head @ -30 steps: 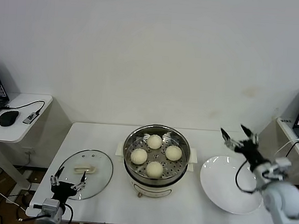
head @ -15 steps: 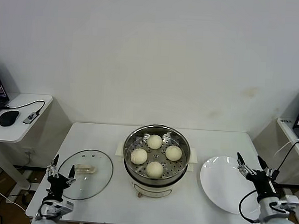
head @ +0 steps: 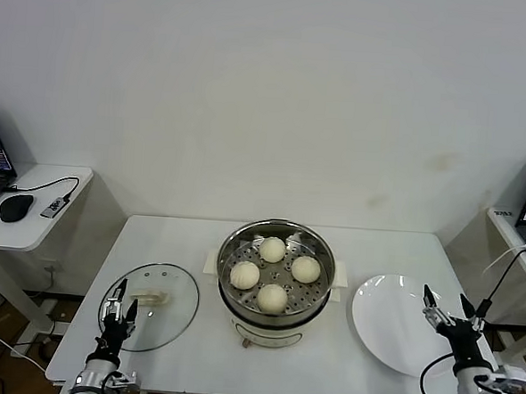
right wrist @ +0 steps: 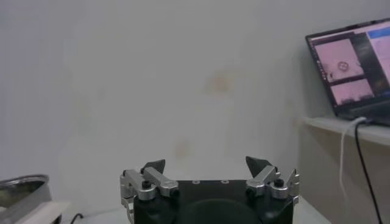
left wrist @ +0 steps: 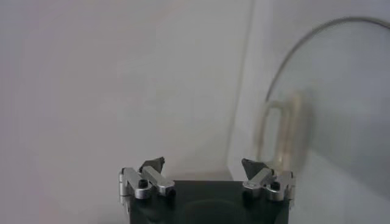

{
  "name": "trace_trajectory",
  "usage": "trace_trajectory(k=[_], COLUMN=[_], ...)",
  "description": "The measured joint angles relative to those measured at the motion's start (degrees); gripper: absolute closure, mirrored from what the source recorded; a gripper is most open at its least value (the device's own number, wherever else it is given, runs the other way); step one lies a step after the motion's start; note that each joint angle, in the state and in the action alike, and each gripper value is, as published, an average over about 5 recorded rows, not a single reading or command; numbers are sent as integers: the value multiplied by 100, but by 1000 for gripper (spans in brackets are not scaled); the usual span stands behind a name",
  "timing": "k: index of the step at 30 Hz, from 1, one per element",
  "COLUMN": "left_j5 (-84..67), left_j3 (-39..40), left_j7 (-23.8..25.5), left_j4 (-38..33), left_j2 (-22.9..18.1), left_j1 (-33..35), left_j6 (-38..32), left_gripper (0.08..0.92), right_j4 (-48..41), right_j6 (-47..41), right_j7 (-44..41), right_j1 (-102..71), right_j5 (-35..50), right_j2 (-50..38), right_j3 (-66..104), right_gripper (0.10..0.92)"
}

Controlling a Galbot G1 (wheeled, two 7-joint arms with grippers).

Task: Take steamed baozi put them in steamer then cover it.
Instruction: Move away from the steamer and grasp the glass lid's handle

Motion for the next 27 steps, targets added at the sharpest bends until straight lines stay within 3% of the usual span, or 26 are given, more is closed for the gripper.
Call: trace_trajectory(k=[27], left_j5=[356], left_j3=[289], left_j7=[73], left_j4=[680], left_j2=[-100], left_j1=[-731], left_j6=[408], left_gripper=[177], right_j4=[-19], right_j6=[136], right_j7=[-24], right_j1=[-176], right_j5=[-231], right_j2=[236], right_j3=[7], right_gripper=[203])
